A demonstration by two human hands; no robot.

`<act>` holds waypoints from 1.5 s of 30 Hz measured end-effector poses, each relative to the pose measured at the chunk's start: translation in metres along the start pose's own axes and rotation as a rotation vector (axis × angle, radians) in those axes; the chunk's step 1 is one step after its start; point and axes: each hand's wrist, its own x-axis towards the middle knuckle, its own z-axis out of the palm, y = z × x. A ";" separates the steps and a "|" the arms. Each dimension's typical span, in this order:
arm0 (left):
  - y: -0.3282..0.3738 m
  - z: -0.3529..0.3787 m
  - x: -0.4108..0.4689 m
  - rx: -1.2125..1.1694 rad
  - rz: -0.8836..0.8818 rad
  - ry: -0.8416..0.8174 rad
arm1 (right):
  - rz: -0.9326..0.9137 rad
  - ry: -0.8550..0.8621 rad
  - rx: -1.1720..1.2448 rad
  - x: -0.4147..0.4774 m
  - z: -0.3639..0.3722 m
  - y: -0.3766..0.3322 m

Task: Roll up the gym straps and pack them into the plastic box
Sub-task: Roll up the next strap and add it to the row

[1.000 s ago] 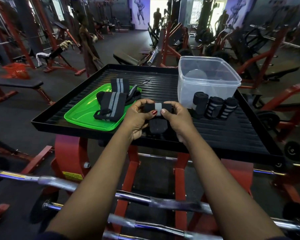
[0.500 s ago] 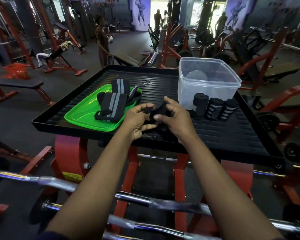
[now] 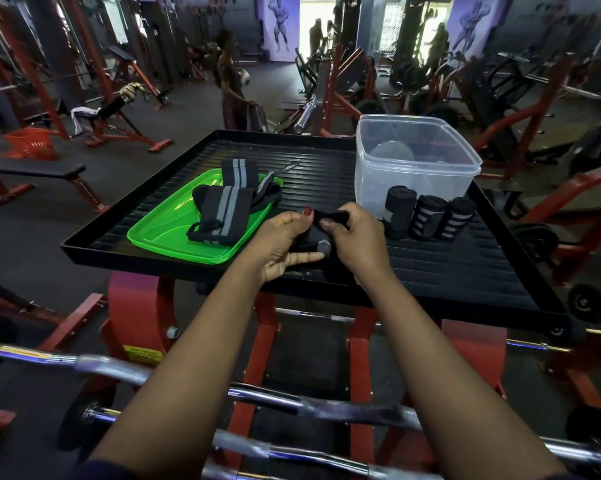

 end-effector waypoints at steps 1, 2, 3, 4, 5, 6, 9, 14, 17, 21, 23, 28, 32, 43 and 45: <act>-0.001 0.000 -0.001 0.001 0.009 -0.007 | 0.009 -0.002 -0.001 0.001 0.000 0.000; -0.001 0.000 -0.001 0.000 0.021 -0.004 | 0.017 -0.007 0.020 0.001 0.001 0.001; -0.002 0.001 -0.002 0.005 0.033 0.002 | 0.038 -0.021 0.070 0.001 0.001 0.001; -0.003 0.001 -0.003 0.011 0.042 0.005 | 0.062 -0.043 0.145 0.001 0.000 0.002; -0.004 0.001 -0.004 0.023 0.047 0.002 | 0.091 -0.063 0.234 -0.001 -0.001 0.002; -0.003 0.002 -0.005 0.038 0.051 -0.006 | 0.122 -0.075 0.321 -0.002 -0.002 0.001; -0.003 0.001 -0.006 0.064 0.087 -0.028 | 0.192 -0.064 0.460 -0.005 -0.004 -0.002; -0.001 0.003 -0.010 0.084 0.184 0.002 | 0.240 -0.064 0.555 -0.006 -0.005 -0.004; -0.002 0.002 -0.011 0.057 0.251 0.009 | 0.353 -0.143 0.573 -0.004 -0.006 -0.004; -0.003 0.000 -0.009 0.025 0.334 -0.029 | 0.449 -0.227 0.607 -0.005 -0.009 -0.010; -0.003 0.002 -0.009 0.024 0.315 -0.065 | 0.410 -0.163 0.649 -0.005 -0.008 -0.011; -0.002 0.005 -0.008 -0.104 0.180 -0.090 | 0.329 -0.144 0.595 -0.007 -0.006 -0.013; -0.003 0.002 -0.004 -0.100 0.190 -0.049 | 0.326 -0.195 0.584 -0.007 -0.006 -0.011; -0.001 0.001 -0.006 -0.058 0.201 -0.035 | 0.345 -0.046 0.529 -0.004 -0.001 -0.008; -0.003 0.000 -0.004 -0.039 0.172 -0.052 | 0.294 0.029 0.485 -0.004 -0.001 -0.006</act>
